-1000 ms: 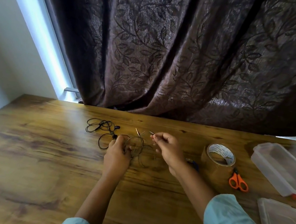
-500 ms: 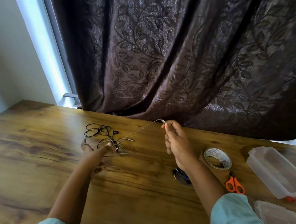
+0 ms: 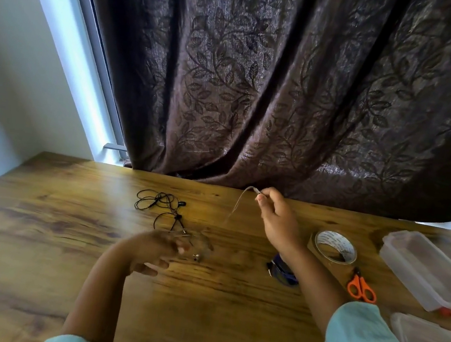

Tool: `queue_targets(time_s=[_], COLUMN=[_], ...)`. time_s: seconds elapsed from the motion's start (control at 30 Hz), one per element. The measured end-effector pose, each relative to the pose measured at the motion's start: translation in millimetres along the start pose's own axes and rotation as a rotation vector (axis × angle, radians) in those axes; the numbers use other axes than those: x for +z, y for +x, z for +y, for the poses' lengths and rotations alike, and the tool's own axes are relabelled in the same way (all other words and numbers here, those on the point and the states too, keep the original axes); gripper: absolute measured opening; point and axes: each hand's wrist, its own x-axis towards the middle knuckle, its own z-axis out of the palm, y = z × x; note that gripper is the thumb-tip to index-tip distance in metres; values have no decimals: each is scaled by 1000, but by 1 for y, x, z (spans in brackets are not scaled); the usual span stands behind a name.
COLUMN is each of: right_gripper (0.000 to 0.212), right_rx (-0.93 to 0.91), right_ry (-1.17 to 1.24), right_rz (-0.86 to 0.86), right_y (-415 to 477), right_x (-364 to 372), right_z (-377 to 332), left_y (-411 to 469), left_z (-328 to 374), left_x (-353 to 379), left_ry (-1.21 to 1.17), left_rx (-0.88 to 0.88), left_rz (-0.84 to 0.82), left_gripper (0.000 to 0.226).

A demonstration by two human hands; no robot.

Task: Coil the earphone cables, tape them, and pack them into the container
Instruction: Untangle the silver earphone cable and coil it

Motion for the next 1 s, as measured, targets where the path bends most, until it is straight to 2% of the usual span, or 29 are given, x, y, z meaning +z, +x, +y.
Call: queue_targets(time_s=[0.1,0.17,0.23,0.3,0.37,0.4,0.5,0.6,0.7,0.77,0.8,0.87,0.93,1.0], right_gripper=[19,19,20,23,23,22,20,23,38,49,57,67,59,47], right_rx=[21,-4,-27,-31,-32,-35,-39,124,334,433,492,647,772,808], right_ry=[203,235,248,301,379,415,394,152,-164,-94,-6,231,444,513], right_rz=[-93,-158,-237,-318,-370,-386,-400,-485,-831,-1050,-1090,-1025,-880,-769], right_y=[-3,-7,-12,-17,-21,-23,-21,-13,-9,-8,-7,-6,-5,-6], right_x=[4,6,5,1,-4,-7,-19,-40,-51,-44,-38,-26,-15,-6], right_z=[-11,-21,-34,-48,-62,-68,-77,-67,-53,-45,-40,-24,-6,5], left_y=[-5,-8,-3,4,14,18,31,43,41,35,31,24,19,19], left_z=[11,21,30,39,47,51,48,36,34,43,48,50,47,38], left_x=[6,10,13,22,34,42,45,25,13,16,18,19,16,14], left_ry=[309,340,252,122,43,15,-95,-280,-441,-618,-683,-718,-675,-642], left_rx=[-40,64,255,397,464,480,423,348,382,414,408,404,407,413], left_rz=[-108,-39,149,293,347,365,468,600,582,497,452,367,303,272], left_gripper=[29,36,34,42,27,14,26,24,32,40,43,48,52,53])
